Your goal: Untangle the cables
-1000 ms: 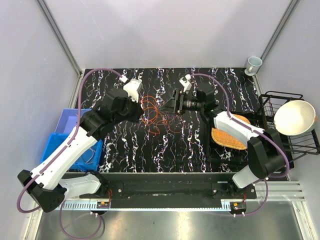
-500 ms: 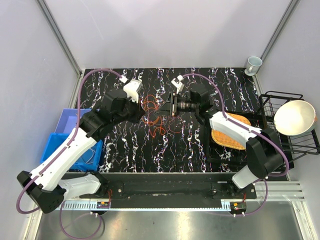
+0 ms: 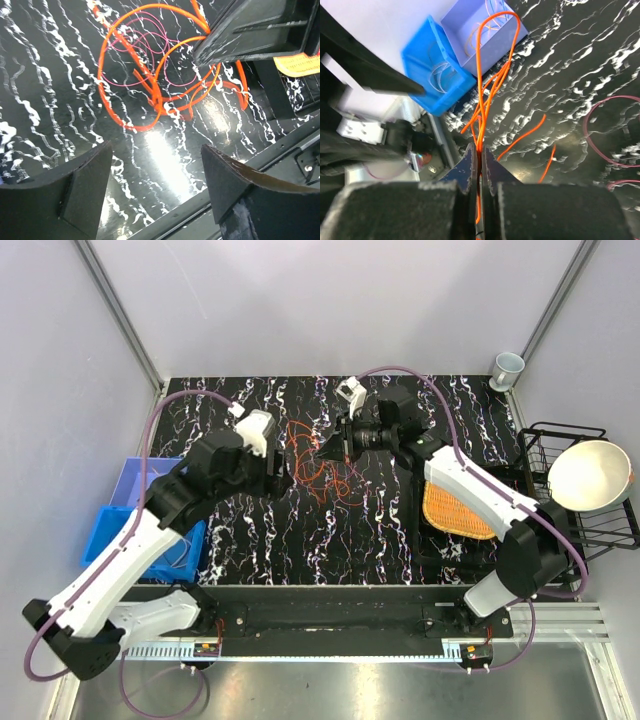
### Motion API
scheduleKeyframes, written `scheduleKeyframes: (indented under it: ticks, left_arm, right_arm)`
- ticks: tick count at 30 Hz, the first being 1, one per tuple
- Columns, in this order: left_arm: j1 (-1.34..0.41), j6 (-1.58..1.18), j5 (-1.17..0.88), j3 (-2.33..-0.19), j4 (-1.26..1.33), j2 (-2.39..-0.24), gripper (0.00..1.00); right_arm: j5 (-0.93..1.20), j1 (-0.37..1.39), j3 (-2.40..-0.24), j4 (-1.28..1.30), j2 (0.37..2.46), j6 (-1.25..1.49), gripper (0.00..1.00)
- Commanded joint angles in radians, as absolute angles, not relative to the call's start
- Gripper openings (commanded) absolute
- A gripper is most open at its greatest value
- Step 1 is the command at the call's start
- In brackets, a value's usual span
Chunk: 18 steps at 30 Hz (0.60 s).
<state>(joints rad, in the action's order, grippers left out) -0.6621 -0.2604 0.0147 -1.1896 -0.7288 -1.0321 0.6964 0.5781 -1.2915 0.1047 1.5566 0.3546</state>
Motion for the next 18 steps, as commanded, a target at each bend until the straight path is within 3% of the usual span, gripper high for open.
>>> scheduleKeyframes:
  ticks: [1, 5, 11, 18]
  left_arm:
    - [-0.661, -0.177, 0.038, -1.256, -0.753, -0.960, 0.75]
    - [-0.660, -0.126, 0.023, -1.270, -0.758, -0.950, 0.73]
    - [-0.661, -0.045, -0.193, -1.299, -0.727, -0.919, 0.72]
    - [-0.660, 0.081, -0.374, -1.344, -0.699, -0.928, 0.77]
  right_arm:
    - [0.719, 0.586, -1.358, 0.300, 1.502, 0.103, 0.00]
    - [0.863, 0.588, -1.382, 0.379, 1.483, -0.023, 0.00]
    - [1.076, 0.586, -1.485, 0.653, 1.535, -0.249, 0.00]
    - [1.157, 0.612, -1.536, 0.821, 1.583, -0.371, 0.00]
